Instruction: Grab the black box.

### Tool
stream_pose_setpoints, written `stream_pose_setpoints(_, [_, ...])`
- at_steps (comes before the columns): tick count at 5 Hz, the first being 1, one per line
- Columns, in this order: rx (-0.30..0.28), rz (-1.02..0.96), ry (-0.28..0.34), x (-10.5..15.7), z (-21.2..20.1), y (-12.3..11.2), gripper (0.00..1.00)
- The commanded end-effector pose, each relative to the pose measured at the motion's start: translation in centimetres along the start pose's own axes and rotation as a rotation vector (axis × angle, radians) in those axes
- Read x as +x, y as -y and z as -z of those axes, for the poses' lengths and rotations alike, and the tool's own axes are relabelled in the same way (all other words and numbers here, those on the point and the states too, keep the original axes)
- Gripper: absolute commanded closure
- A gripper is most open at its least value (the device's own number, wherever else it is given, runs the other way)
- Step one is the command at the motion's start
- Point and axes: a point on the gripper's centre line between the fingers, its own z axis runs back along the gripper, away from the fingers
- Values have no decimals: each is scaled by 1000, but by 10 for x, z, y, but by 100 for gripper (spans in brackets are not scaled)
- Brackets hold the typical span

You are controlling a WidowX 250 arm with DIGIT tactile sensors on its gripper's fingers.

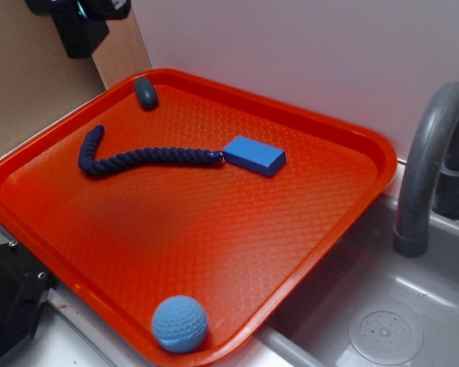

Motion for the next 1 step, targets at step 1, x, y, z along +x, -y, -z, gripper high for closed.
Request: stream_pose_setpoints(1, [-15, -42, 26, -2, -6, -23, 100])
